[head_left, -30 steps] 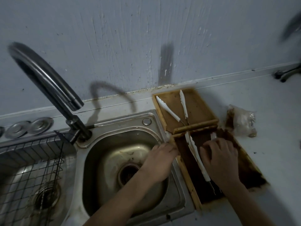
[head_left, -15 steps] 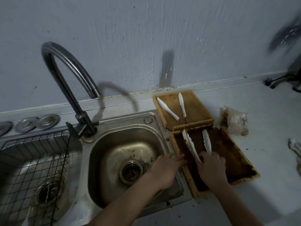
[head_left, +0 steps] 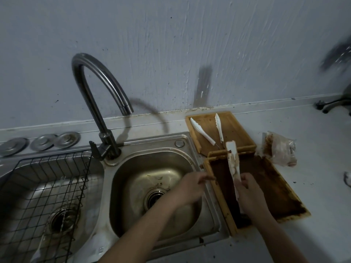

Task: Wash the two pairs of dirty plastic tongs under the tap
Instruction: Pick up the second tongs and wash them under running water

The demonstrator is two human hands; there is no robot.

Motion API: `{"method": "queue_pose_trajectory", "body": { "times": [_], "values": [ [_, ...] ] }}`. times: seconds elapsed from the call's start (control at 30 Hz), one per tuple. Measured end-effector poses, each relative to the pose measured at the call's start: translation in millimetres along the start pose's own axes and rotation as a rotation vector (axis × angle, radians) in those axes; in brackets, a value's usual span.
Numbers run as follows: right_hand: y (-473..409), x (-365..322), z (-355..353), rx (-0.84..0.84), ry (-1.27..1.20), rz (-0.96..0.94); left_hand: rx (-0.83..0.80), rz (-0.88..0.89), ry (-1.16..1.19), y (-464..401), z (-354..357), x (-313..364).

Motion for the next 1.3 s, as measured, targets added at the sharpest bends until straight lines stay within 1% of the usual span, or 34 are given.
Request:
{"method": "queue_pose_trajectory", "body": {
  "times": [0.1,0.2,0.3,0.37,0.47,0.57,0.7,0.77,0.8,0.83,0.93,1.0,1.17,1.23,1.3],
  "values": [
    [10.6,-22.6,-2.8,-0.01,-0.112,-0.075,0.171,0.001,0.163,0.0,-34.6,6.2],
    [17.8,-49.6,1.9,-0.107,-0.225,-0.124,0.339,-0.024,0.292,6.9,-64.5,2.5],
    [15.7,-67.4,17.5,-0.28,-0.367,-0.084,0.408,-0.057,0.361,16.9,-85.5,-2.1],
    [12.5,-82.3,41.9,-0.42,-0.45,-0.047,0.496,-0.09,0.405,30.4,-108.6,-11.0],
    [9.2,-88.3,74.2,-0.629,-0.616,0.094,0.689,-0.166,0.483,48.3,-136.9,-26.4],
    [10.3,-85.3,110.0,-0.741,-0.598,0.221,0.866,-0.263,0.499,73.3,-165.9,-53.0],
    [10.7,-86.8,144.0,-0.795,-0.502,0.204,1.056,-0.408,0.506,103.1,-198.0,-90.5],
    [11.3,-89.5,157.7,-0.825,-0.518,0.236,1.2,-0.478,0.418,117.4,-212.5,-101.8],
    [10.6,-90.0,163.3,-0.837,-0.527,0.257,1.246,-0.504,0.357,122.9,-217.8,-103.2],
    [9.0,-90.1,170.5,-0.848,-0.525,0.281,1.262,-0.5,0.305,125.9,-222.9,-103.7],
    [5.0,-92.0,184.1,-0.863,-0.507,0.32,1.161,-0.412,0.241,120.7,-228.0,-99.6],
    [4.2,-94.1,187.9,-0.896,-0.498,0.319,1.139,-0.394,0.174,114.8,-228.9,-96.4],
    [3.3,-94.9,193.7,-0.918,-0.459,0.298,1.148,-0.436,-0.143,109.3,-233.7,-96.0],
    [4.0,-93.2,195.6,-0.934,-0.457,0.292,1.155,-0.444,-0.212,109.3,-235.0,-98.8],
    [4.9,-90.6,197.0,-0.959,-0.457,0.298,1.165,-0.445,-0.226,109.7,-234.7,-102.2]
  ]
}}
Point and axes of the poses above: each hand's wrist, its own y-axis away from the middle knuckle, its own z-axis out of the palm, x = y × z, the point moved 4 cm from there along -y, towards the middle knuckle, and after that the axes turned 12 degrees about z, right-handed, at the moved point
